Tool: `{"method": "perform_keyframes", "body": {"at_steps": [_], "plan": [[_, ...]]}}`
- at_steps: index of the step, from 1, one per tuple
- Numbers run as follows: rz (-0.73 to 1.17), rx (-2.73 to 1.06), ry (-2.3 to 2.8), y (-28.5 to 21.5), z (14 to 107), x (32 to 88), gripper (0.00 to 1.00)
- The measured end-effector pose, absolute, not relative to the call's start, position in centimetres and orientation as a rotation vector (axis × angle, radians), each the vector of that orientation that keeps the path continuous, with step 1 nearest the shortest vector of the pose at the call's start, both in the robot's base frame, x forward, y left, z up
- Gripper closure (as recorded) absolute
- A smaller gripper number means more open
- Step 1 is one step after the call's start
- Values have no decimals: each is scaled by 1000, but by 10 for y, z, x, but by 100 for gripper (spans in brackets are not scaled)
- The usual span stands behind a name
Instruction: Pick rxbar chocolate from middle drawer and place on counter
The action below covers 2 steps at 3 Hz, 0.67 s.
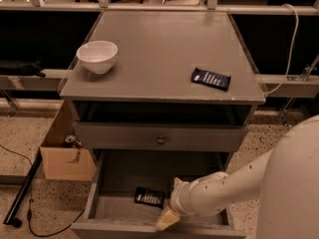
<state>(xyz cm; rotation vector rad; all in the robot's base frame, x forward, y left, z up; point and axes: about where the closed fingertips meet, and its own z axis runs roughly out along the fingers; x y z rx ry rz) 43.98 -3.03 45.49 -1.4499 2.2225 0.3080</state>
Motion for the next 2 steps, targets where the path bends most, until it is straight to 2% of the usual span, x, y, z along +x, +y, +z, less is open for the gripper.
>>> {"method": "perform_keyframes", "body": {"at_steps": [1,2], "plan": [[333,-1427,2200,-44,504,514,0],[339,-1429,2228,-46,491,504,0]]}}
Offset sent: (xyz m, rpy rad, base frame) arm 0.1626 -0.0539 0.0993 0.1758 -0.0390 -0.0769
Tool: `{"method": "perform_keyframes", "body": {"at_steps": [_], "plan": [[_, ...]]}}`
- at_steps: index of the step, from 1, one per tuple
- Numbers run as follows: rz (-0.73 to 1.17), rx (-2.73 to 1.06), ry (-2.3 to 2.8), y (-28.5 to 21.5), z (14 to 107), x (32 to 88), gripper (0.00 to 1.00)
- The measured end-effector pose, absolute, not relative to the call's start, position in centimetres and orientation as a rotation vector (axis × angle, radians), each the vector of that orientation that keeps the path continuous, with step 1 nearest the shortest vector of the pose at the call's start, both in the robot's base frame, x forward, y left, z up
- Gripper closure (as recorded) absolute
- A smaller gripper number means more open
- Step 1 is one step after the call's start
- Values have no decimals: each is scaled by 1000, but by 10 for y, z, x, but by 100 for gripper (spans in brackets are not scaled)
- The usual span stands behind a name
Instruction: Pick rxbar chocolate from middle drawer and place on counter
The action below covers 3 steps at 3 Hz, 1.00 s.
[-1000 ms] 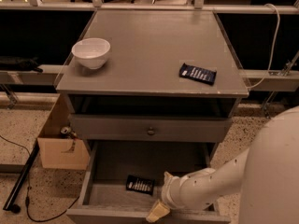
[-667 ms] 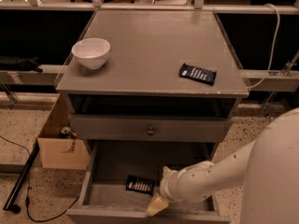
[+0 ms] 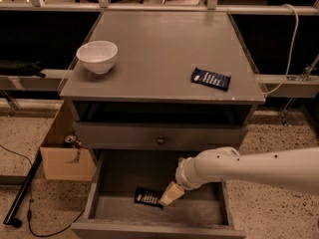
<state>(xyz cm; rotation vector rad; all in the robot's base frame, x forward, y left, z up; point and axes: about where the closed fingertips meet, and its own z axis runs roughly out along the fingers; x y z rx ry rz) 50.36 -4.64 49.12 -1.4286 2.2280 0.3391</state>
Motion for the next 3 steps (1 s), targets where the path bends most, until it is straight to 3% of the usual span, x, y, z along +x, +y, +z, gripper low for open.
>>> {"method": "perform_keyframes", "body": {"at_steps": [3], "plan": [[384,-1410,2314,-70,441,472,0]]}}
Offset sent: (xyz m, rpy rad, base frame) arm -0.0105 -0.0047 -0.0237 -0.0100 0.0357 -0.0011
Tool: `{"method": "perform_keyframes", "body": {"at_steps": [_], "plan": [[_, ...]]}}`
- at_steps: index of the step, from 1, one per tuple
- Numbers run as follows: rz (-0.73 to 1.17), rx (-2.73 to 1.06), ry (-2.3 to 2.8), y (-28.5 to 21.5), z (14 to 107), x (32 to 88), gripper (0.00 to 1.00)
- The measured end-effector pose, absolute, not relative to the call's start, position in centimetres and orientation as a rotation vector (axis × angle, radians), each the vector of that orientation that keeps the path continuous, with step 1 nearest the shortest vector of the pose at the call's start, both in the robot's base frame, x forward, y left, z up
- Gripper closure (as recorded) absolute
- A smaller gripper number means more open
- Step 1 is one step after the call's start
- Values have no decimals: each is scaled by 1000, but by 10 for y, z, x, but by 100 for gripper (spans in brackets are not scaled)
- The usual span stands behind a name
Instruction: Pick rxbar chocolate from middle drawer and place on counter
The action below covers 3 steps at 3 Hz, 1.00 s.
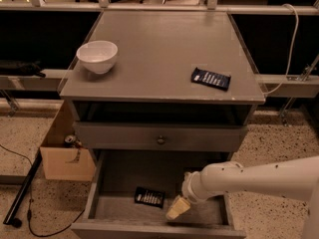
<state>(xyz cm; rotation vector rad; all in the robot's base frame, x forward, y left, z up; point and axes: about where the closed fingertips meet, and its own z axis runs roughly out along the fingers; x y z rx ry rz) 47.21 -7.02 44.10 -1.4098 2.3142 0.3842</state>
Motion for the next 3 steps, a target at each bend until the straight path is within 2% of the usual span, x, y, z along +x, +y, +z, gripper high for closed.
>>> {"method": "perform_keyframes", "body": {"at_steps": [3], "plan": [[423,-1449,2373,-49,392,503,0]]}}
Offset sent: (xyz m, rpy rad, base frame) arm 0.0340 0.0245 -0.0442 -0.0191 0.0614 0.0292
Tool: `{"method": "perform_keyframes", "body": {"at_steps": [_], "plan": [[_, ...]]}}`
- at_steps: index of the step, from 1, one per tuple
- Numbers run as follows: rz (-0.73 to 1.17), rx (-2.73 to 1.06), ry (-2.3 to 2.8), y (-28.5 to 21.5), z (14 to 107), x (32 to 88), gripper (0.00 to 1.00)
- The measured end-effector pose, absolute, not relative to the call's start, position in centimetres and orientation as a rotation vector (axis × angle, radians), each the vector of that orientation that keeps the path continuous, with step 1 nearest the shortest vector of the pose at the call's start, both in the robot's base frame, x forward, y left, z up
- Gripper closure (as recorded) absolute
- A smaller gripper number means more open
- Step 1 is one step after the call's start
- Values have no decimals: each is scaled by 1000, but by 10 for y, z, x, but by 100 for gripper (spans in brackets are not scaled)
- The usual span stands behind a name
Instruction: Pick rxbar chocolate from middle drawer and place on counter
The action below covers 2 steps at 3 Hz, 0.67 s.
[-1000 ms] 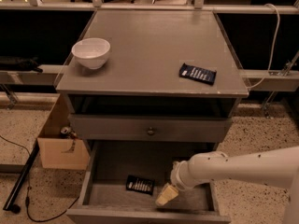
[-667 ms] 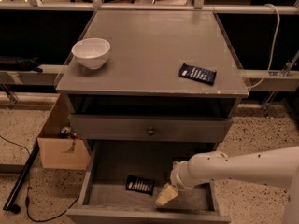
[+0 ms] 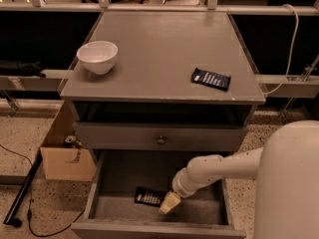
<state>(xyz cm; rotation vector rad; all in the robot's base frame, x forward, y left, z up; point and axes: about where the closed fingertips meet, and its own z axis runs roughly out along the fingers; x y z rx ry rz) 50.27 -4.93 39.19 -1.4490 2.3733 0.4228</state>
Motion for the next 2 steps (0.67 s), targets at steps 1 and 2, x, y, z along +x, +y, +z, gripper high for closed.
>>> {"method": "perform_keyframes", "body": {"at_steps": [1,2], "plan": [[452,-1483,2413,-29,351,507,0],[452,-1480,2426,-28,346,507,0]]}}
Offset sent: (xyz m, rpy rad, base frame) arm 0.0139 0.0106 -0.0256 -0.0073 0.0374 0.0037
